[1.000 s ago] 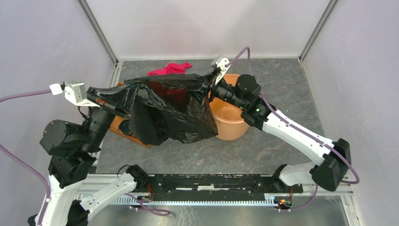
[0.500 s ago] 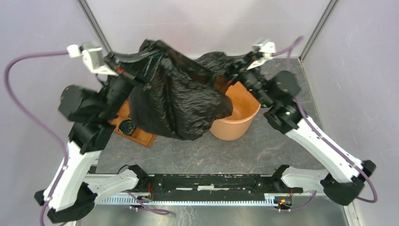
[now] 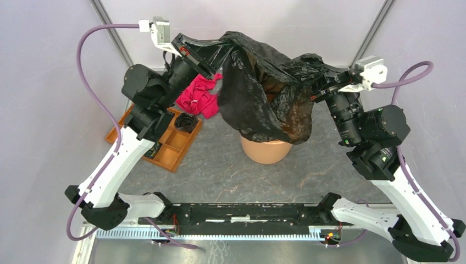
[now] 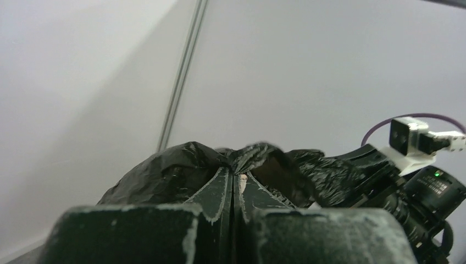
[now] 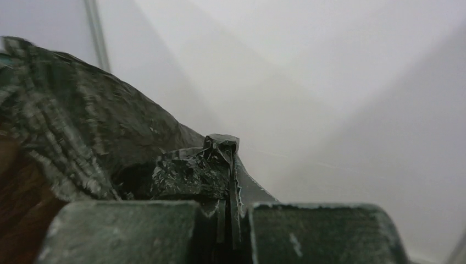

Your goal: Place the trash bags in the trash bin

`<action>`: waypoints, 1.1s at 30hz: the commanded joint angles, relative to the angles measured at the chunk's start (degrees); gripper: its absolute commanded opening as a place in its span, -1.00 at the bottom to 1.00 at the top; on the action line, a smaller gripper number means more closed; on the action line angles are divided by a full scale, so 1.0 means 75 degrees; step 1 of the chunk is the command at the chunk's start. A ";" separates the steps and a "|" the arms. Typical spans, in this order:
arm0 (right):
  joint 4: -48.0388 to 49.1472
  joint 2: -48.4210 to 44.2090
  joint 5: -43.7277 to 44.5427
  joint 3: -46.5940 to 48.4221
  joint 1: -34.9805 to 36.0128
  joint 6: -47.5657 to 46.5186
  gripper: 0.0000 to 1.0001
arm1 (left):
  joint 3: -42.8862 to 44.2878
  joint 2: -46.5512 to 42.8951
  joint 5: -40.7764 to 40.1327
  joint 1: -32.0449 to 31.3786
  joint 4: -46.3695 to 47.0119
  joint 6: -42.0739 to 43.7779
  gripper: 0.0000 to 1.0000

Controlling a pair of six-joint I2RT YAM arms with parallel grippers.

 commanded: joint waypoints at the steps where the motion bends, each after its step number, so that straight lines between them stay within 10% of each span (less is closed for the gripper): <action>1: -0.0560 0.0001 0.1249 -0.0152 -0.0009 -0.1173 -0.99 | -0.0103 0.0273 0.0036 -0.0011 0.0958 -0.1077 -0.96; 8: -0.0577 -0.0136 0.0241 -0.0241 -0.0005 -0.1221 -0.99 | -0.0697 0.0299 -0.1117 -0.0035 0.0594 -0.1609 -0.96; 14: -0.0261 -0.0149 -0.0006 -0.0704 -0.0005 -0.1088 -0.99 | -0.0372 0.0495 -0.3213 0.0063 -0.2449 -0.1662 -0.96; 33: -0.1904 0.1459 0.0368 -0.1117 -0.0008 -0.0141 -0.89 | -0.1880 0.0129 -0.1232 0.0837 -0.3021 -0.0941 -0.96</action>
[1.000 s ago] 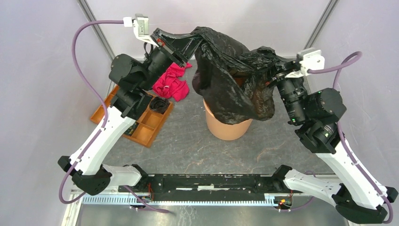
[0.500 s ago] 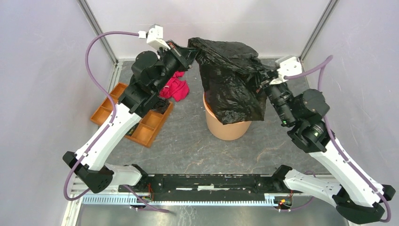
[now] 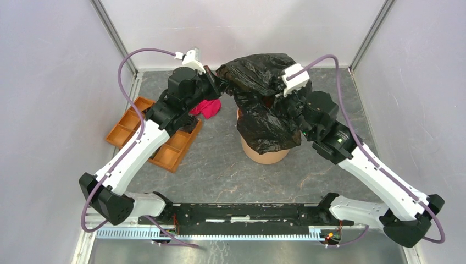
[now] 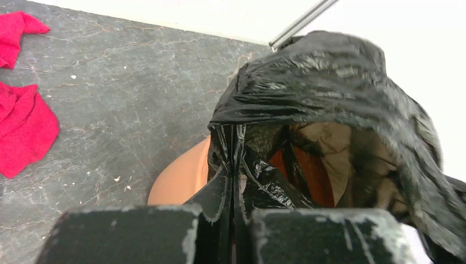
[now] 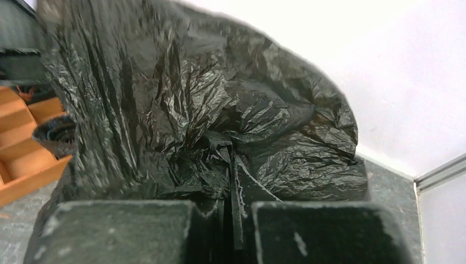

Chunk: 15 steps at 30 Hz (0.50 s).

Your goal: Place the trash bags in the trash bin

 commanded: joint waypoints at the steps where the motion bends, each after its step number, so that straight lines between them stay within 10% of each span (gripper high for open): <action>1: -0.0409 0.0555 -0.0420 -0.0081 -0.0007 0.0243 -0.89 | -0.0057 -0.0528 0.0731 0.0017 0.0102 0.0559 -0.96; 15: -0.1430 0.0136 -0.2016 0.0717 -0.0016 0.0950 -0.99 | 0.0023 -0.1341 0.1319 0.0011 -0.0519 0.1941 -0.95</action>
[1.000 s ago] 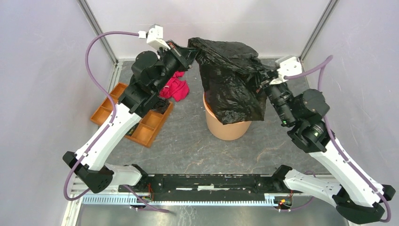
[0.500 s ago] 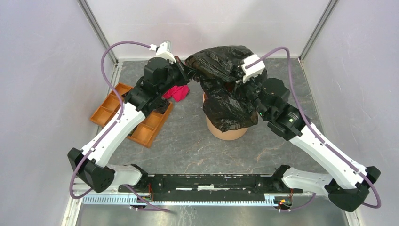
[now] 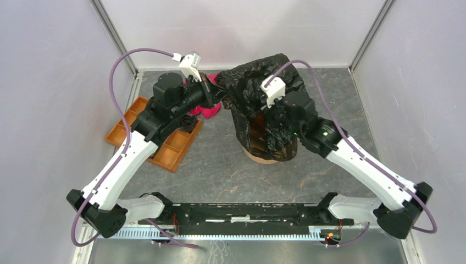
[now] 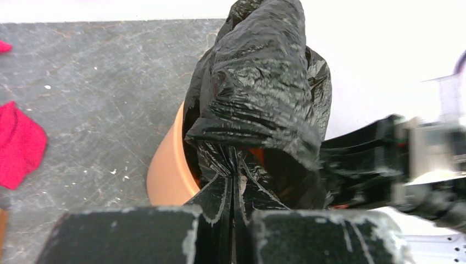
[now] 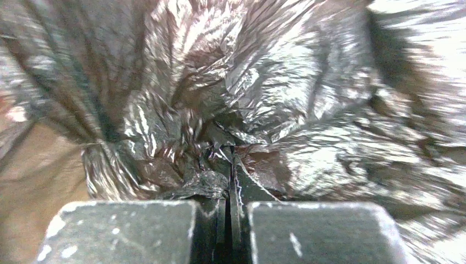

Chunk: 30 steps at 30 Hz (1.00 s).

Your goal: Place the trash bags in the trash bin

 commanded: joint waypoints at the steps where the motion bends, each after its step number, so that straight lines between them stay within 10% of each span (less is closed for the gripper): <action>1: 0.0174 -0.1105 -0.0571 0.1002 -0.0013 0.0328 -0.99 | 0.0309 -0.0425 -0.0339 0.0015 0.0021 0.0941 -0.93; 12: 0.1357 -0.1410 -0.1069 0.0485 -0.0005 0.1062 -0.99 | -0.0739 -0.1483 0.0221 0.0017 0.0756 0.0191 -0.20; 18: 0.1654 -0.1357 -0.0942 0.0276 -0.0006 0.1191 -0.99 | -0.1984 -0.2514 0.0993 0.0008 0.1238 -0.0548 0.97; 30: 0.1754 -0.1292 -0.1389 0.0007 -0.0008 0.1254 -0.99 | -0.3115 -0.1842 0.1550 -0.0004 0.3648 -0.4382 1.00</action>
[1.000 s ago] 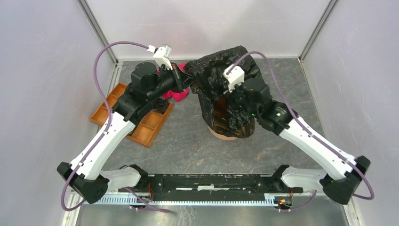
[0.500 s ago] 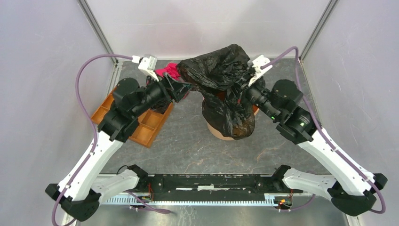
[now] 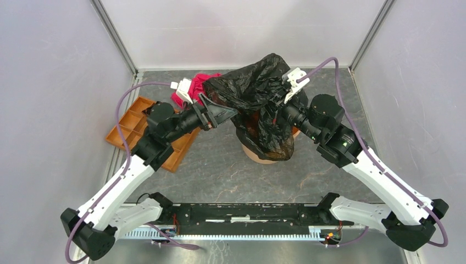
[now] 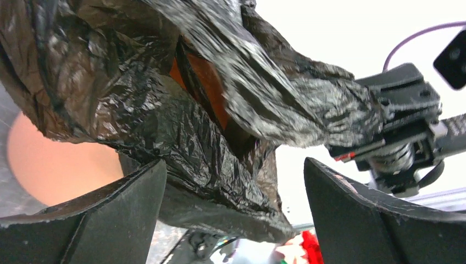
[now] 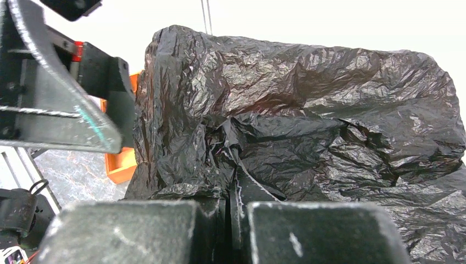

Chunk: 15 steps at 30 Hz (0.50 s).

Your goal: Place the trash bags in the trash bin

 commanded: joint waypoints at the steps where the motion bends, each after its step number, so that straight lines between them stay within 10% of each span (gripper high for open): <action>1: 0.0332 -0.0056 -0.0158 -0.0120 -0.0006 0.0088 -0.99 | 0.0069 0.0262 -0.0016 -0.0004 0.1190 -0.1698 1.00; 15: 0.0805 -0.0107 -0.1565 -0.0805 -0.0005 -0.0041 -0.99 | 0.0500 0.0973 -0.0336 -0.0063 0.1721 -0.2592 1.00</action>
